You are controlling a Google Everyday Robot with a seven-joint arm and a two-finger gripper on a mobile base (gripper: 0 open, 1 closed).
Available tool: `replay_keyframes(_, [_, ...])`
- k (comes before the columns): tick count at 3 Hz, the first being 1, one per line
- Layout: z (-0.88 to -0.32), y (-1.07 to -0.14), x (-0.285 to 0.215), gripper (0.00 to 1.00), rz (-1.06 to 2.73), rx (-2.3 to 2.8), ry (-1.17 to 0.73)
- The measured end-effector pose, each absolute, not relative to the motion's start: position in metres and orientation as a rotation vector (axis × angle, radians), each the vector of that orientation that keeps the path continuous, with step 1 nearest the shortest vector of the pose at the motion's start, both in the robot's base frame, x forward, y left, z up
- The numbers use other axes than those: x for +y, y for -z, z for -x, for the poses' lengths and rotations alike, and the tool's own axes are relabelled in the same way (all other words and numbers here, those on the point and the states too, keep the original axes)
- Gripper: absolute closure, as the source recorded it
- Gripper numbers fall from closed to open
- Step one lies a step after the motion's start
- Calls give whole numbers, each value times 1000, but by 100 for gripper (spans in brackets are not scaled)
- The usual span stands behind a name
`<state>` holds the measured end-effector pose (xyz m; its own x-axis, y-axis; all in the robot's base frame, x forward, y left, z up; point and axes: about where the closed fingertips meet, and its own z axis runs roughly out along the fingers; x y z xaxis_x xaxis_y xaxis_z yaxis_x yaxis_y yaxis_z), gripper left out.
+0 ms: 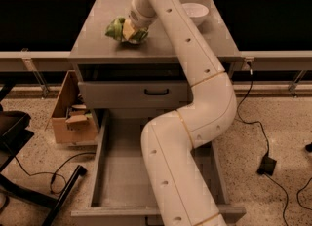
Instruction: Place green jalapeno chip bag into middle drawer
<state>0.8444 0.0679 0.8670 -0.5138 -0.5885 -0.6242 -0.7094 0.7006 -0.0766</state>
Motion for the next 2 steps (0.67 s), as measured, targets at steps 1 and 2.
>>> replay_keyframes(1, [-838, -851, 78, 100, 1014, 2299, -251])
replay_keyframes(2, [-838, -851, 78, 100, 1014, 2299, -251])
